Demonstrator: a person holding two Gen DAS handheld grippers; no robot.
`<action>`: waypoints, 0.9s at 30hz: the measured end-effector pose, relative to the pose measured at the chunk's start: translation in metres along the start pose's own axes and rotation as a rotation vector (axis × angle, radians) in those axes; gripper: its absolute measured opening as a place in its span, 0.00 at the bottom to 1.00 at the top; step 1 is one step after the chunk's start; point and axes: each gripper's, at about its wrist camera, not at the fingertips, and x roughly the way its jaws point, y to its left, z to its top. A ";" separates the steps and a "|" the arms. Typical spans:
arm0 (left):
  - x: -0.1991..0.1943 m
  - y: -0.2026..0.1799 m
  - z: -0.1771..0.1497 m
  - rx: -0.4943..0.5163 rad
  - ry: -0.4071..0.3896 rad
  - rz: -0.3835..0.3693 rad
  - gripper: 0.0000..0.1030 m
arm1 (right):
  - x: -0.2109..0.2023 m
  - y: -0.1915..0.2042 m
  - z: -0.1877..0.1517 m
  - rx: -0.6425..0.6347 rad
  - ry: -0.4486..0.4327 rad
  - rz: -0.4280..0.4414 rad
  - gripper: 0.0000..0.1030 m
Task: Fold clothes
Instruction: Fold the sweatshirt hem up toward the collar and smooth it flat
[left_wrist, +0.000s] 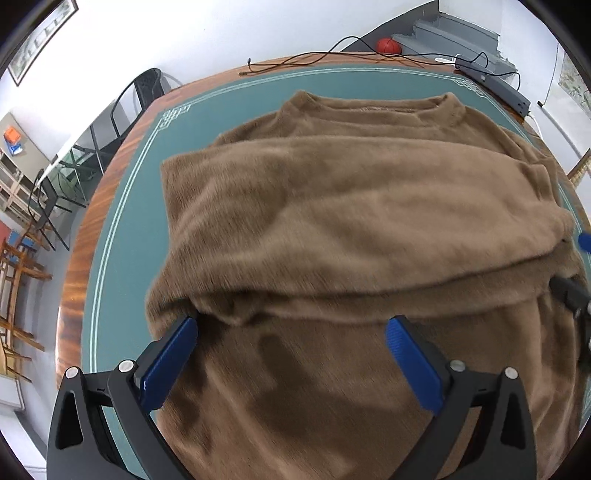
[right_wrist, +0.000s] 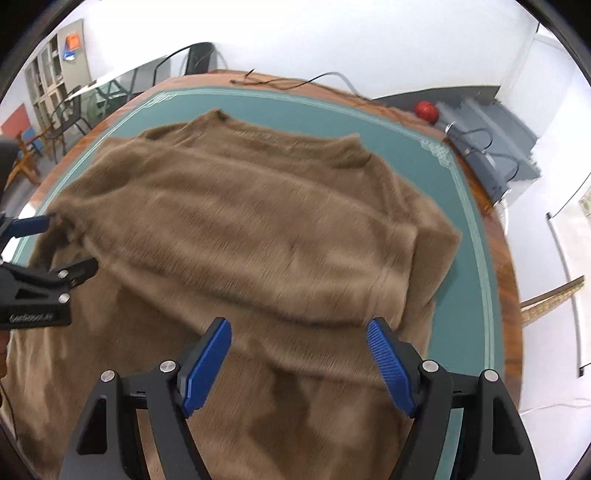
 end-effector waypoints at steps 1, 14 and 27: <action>-0.001 -0.002 -0.004 -0.002 0.004 -0.006 1.00 | 0.000 0.001 -0.007 0.000 0.011 0.014 0.76; 0.021 0.001 -0.050 -0.086 0.104 -0.080 1.00 | 0.035 -0.003 -0.058 0.049 0.114 0.074 0.97; -0.021 -0.006 -0.073 -0.080 0.060 0.020 1.00 | 0.017 -0.006 -0.061 0.043 0.089 0.109 0.99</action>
